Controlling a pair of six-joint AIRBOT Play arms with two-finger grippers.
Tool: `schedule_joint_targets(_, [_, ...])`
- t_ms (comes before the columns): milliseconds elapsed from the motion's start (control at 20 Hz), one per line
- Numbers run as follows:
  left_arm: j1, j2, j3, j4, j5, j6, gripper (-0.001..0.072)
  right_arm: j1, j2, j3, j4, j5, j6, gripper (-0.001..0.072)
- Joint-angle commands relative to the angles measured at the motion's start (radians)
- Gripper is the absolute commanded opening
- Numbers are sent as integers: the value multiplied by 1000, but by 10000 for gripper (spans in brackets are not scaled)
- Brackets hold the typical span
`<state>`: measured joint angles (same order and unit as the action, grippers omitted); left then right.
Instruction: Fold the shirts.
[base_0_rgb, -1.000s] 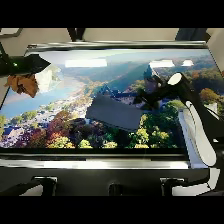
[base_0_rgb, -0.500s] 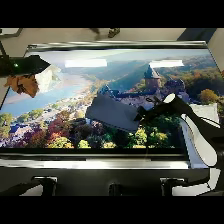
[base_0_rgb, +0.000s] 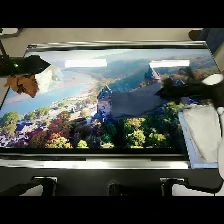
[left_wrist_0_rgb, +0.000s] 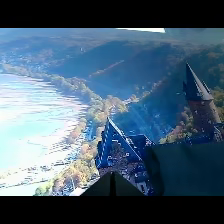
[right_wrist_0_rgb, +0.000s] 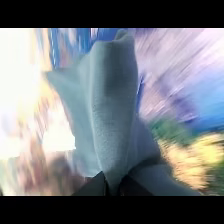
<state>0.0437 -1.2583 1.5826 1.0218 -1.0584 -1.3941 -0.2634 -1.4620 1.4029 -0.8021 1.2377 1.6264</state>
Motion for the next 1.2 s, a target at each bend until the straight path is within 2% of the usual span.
schedule_joint_targets(0, [1, 0, 0, 0, 0, 26, 25, -233, 111, 109, -75, 123, 69, 41])
schedule_joint_targets(150, [1, 0, 0, 0, 1, 27, 25, -422, 192, 114, -74, 152, 126, 41])
schedule_joint_targets(450, [1, 0, 0, 0, 1, 53, 25, -685, 276, 114, -73, 316, 154, 41])
schedule_joint_targets(700, [1, 0, -1, 0, 0, 60, 25, -832, 353, 114, -59, 190, 265, 41])
schedule_joint_targets(800, [1, 0, -2, 0, 0, 61, 25, -843, 361, 114, -75, 187, 279, 41])
schedule_joint_targets(900, [1, 0, -2, 0, 0, 61, 25, -843, 361, 113, -135, 253, 281, 41])
schedule_joint_targets(1050, [1, 0, -2, 0, 0, 61, 25, -843, 364, 68, -409, 340, 309, 42])
schedule_joint_targets(1150, [1, 0, -2, 0, 0, 61, 25, -843, 382, -40, -534, 367, 304, 42])
